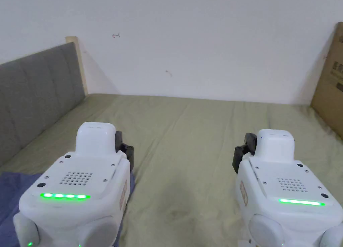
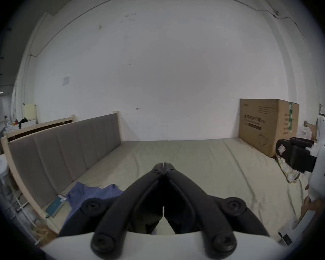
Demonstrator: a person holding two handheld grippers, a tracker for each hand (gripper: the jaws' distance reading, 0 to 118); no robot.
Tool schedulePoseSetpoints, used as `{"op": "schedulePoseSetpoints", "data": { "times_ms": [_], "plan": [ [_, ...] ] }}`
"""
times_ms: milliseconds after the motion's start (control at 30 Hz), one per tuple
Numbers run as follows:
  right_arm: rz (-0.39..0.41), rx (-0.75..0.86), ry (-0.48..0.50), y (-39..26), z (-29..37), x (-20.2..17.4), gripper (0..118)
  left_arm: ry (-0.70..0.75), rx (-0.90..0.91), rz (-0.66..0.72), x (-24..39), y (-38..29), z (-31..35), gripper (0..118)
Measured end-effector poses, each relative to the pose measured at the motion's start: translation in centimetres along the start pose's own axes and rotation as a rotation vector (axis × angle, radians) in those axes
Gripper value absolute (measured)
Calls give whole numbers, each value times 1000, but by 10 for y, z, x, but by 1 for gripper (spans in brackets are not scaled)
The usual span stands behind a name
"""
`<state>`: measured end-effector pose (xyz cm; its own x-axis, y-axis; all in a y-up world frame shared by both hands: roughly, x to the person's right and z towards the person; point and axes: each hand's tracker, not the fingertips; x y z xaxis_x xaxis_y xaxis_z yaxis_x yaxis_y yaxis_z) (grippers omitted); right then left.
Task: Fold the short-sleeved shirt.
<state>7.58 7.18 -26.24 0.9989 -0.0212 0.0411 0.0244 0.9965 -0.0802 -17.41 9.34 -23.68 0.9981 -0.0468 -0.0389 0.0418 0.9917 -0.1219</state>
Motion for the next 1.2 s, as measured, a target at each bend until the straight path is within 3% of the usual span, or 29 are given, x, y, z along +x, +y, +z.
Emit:
{"op": "schedulePoseSetpoints", "data": {
  "times_ms": [267,433,733,833,867,900,967,1000,1200],
  "plan": [
    [14,-21,257,2,-17,-91,1,265,-19,2,-85,2,37,0],
    [36,-74,396,-9,-14,-136,1,349,-62,37,-126,-7,53,0],
    [63,-163,440,-30,-19,-157,1,354,-205,115,-147,-42,14,0],
    [61,-206,437,-40,-25,-155,1,259,-362,171,-156,-64,-27,2],
    [64,-220,434,-45,-27,-155,1,238,-408,192,-158,-75,-42,16],
    [68,-232,431,-48,-28,-154,1,227,-450,209,-159,-84,-53,37],
    [75,-261,423,-57,-34,-152,1,223,-547,266,-163,-106,-78,88],
    [79,-274,418,-61,-36,-151,1,213,-585,277,-165,-117,-89,102],
    [67,-376,376,-90,-62,-140,1,166,-783,281,-155,-177,-135,109]
  ]
}}
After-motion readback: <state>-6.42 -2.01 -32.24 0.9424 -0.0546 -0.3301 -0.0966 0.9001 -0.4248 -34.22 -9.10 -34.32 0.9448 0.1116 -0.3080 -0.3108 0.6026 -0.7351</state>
